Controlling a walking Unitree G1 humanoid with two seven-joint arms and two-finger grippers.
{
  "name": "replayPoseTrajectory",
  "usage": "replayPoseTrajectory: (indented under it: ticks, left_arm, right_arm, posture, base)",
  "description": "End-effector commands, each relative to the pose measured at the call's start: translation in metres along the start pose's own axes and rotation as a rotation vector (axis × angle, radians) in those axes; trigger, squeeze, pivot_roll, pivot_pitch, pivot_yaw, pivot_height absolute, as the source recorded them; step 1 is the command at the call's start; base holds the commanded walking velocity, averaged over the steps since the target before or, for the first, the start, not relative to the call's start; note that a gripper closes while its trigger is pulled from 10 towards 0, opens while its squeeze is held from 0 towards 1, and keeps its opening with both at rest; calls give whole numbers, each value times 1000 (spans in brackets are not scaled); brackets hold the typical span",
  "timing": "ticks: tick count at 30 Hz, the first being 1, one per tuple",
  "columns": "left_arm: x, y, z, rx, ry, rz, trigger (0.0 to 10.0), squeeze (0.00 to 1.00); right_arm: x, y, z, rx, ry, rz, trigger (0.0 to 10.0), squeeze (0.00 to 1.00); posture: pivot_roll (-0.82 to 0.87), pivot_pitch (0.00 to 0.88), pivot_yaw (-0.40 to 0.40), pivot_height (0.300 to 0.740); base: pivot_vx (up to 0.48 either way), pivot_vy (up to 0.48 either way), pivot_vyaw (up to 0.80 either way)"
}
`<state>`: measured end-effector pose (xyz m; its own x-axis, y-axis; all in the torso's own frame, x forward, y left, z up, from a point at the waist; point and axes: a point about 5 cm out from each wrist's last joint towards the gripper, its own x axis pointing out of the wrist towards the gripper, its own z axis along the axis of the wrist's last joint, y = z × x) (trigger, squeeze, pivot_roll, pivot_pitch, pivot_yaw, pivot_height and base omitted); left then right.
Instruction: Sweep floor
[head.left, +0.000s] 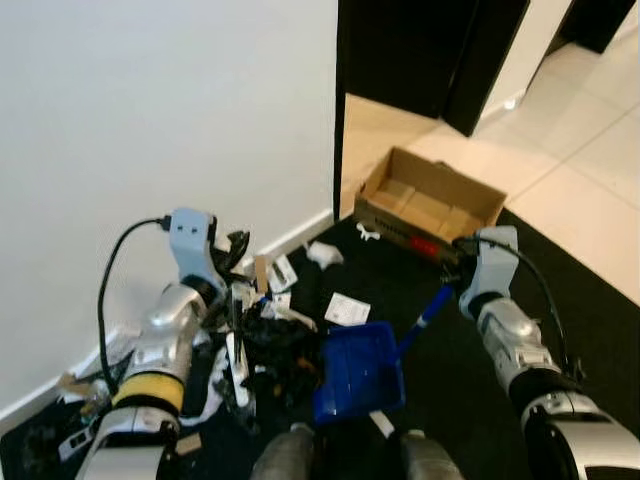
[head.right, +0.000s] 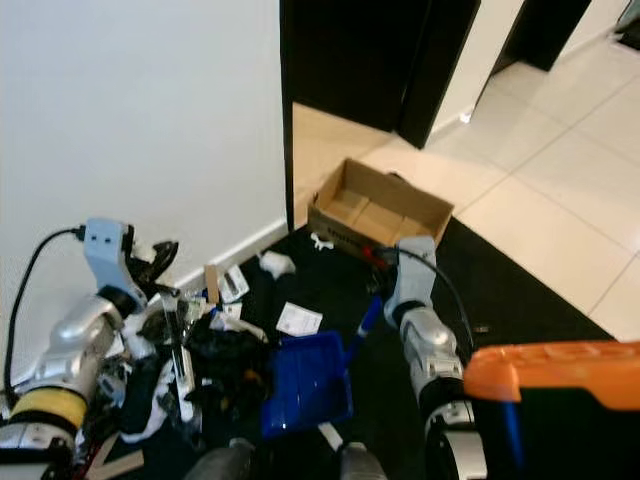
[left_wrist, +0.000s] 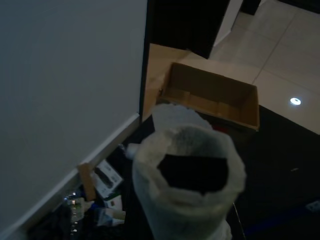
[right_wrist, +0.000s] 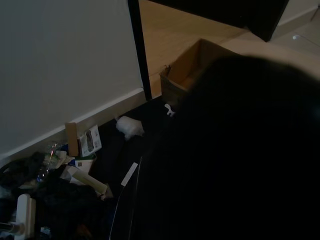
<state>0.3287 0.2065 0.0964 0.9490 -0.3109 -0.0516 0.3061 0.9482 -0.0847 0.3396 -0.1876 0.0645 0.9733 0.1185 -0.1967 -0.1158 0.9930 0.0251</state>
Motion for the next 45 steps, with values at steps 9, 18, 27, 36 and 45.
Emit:
replayPoseTrajectory:
  ticks: [9,18,27,36,45]
  left_arm:
    - [-20,-36,-59,-395,172,-137,10000,0]
    - [-34,-80,-53,-599,178,-429,10000,0]
    - [-38,-109,-20,-692,90,-604,10000,0]
    - [-31,-120,13,-741,-20,-628,10000,0]
    - [-29,-131,36,-837,-105,-636,10000,0]
  right_arm:
    - [-2,-2,-4,2,11,-5,10000,0]
    - [-2,-1,-4,3,10,-1,10000,0]
    - [-2,0,-4,7,6,2,10000,0]
    - [-1,2,-4,13,6,5,10000,0]
    - [-1,4,-3,15,5,9,10000,0]
  posture:
    - [107,175,-6,740]
    - [105,179,-6,740]
    - [110,180,-3,740]
    - [120,176,-1,740]
    - [124,169,-2,740]
  base:
    - [0,0,0]
    - [0,0,0]
    - [0,0,0]
    - [0,0,0]
    - [0,0,0]
